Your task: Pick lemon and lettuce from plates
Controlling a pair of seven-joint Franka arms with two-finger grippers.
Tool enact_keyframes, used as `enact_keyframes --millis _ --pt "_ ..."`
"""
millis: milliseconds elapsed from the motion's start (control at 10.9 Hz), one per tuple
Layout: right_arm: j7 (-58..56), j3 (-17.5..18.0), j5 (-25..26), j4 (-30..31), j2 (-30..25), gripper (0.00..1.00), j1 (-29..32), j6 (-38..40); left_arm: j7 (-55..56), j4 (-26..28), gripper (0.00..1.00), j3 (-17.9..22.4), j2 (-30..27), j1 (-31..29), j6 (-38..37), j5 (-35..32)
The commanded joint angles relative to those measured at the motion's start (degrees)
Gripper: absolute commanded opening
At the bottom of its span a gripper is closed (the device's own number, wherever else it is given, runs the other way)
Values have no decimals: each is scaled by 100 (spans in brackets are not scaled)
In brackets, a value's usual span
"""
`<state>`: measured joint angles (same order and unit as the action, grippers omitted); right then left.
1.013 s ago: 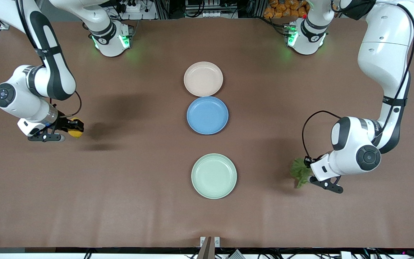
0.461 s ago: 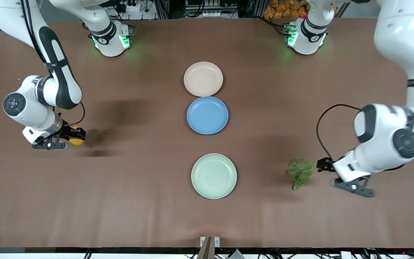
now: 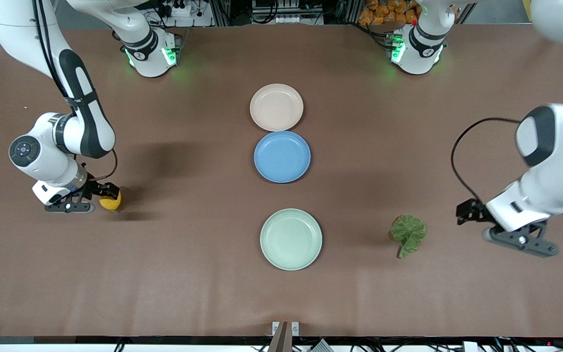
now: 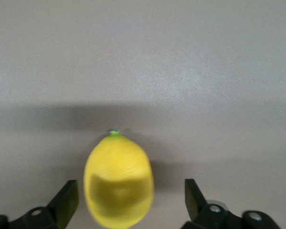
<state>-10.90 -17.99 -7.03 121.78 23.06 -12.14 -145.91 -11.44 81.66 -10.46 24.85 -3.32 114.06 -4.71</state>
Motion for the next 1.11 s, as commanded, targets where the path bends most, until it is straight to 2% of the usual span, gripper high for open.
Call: enact_keyframes --millis 0,184,368,553,737,1013 --pt "-814 6 -141 99 -178 100 71 141 -16 70 100 123 -708 -81 -707 93" --pt "-1203 -12 -141 380 -398 100 177 63 -7 -106 100 115 -902 -256 -1103 224" --pt "-1659 -21 -132 487 -513 100 396 62 246 -107 100 115 -1061 -572 -1350 767" --pt "-2152 -12 -132 478 -565 100 651 71 309 -107 100 141 -1253 -617 -1404 778" --pt "-2180 -21 -141 521 -679 100 661 150 868 -98 100 150 -1430 -591 -1552 717" --pt "-2101 -21 -132 1126 -1346 100 520 150 1170 -89 100 97 -1631 -591 -1808 673"
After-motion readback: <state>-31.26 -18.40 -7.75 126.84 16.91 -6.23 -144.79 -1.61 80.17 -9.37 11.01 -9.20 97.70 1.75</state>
